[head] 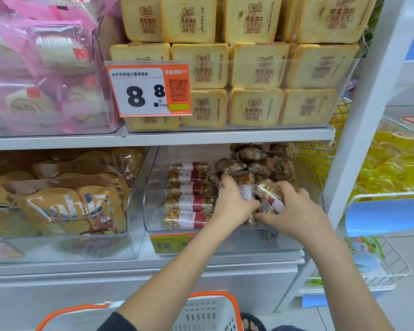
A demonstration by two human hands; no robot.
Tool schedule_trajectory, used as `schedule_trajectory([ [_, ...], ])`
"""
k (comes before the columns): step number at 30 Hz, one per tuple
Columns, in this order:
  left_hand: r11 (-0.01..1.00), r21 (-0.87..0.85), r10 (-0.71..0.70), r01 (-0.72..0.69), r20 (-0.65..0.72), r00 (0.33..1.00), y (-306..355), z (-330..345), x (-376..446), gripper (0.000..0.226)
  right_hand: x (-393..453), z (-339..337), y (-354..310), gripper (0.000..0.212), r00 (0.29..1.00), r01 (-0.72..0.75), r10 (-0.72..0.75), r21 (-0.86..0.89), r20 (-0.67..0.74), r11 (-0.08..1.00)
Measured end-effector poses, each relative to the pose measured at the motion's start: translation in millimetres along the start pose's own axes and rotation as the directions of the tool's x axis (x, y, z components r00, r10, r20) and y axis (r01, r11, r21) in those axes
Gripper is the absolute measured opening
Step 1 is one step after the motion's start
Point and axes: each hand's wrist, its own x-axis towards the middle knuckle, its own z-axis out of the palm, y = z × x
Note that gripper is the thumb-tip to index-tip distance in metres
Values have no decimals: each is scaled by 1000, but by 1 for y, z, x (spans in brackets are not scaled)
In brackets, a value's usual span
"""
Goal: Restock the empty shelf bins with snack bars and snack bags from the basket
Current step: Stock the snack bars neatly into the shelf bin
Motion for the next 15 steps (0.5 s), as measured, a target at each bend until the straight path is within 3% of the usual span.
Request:
schedule_trajectory([
  [3, 991, -135, -14, 15, 10, 1000, 2, -7, -2, 53, 0, -1, -7, 71, 999, 13, -13, 5, -40, 1000],
  [5, 985, -166, -25, 38, 83, 996, 2, -12, -3, 54, -1, -4, -9, 73, 999, -1, 4, 55, -40, 998],
  [8, 987, -144, -38, 69, 204, 978, 3, -13, -3, 59, -2, -14, -7, 74, 999, -15, 25, 231, -40, 973],
  [11, 935, -296, -91, 196, 334, 938, 9, -10, -4, 54, -6, -19, -4, 66, 994, 50, 0, 464, -107, 885],
  [15, 918, -338, -65, 206, 385, 921, 17, -8, -4, 61, -10, -16, -4, 66, 980, 155, -55, 552, -193, 819],
])
